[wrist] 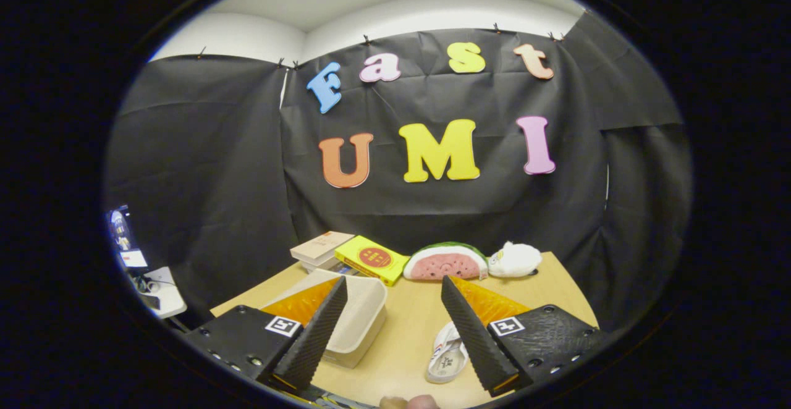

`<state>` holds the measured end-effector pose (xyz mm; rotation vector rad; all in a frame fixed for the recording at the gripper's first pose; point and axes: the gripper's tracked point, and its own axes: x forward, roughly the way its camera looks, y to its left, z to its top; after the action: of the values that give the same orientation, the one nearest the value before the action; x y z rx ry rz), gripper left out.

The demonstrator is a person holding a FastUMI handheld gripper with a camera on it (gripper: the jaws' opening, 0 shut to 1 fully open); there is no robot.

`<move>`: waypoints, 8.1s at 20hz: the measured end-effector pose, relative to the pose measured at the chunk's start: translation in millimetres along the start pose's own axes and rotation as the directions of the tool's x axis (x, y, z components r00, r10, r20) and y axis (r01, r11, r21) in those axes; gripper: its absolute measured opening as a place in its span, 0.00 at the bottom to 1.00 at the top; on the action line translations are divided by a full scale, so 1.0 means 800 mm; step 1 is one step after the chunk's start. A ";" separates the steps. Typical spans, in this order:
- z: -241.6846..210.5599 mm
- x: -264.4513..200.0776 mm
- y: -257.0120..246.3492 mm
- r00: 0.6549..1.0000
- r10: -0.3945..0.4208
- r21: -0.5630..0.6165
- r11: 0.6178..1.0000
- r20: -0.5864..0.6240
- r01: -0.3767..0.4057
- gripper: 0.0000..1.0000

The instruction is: Open the storage box then place both shoes into the box .Put the left shoe in first, then the right shoe, with the right side of both shoes facing outward in a uniform manner.

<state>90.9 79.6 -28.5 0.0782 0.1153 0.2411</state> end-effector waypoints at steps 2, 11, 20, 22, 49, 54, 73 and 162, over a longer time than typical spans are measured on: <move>-0.016 0.020 0.007 0.999 0.014 0.045 0.999 -0.038 -0.012 0.94; -0.110 0.108 0.059 0.975 0.098 0.203 0.978 -0.200 -0.056 0.95; -0.193 0.177 0.067 0.914 0.181 0.435 0.901 -0.363 -0.005 0.95; -0.208 0.185 0.067 0.898 0.204 0.487 0.873 -0.390 0.014 0.95; -0.154 0.173 0.085 0.873 0.333 0.716 0.698 -0.356 0.026 0.00; -0.091 0.167 0.115 0.875 0.364 0.713 0.700 -0.318 -0.031 0.00; 0.000 0.207 0.422 0.817 0.470 0.450 0.841 -0.335 -0.299 0.17; -0.238 0.129 -0.130 0.683 -0.016 0.447 0.745 -0.730 0.495 0.00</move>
<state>191.0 15.8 -237.1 0.6393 0.9744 -0.1027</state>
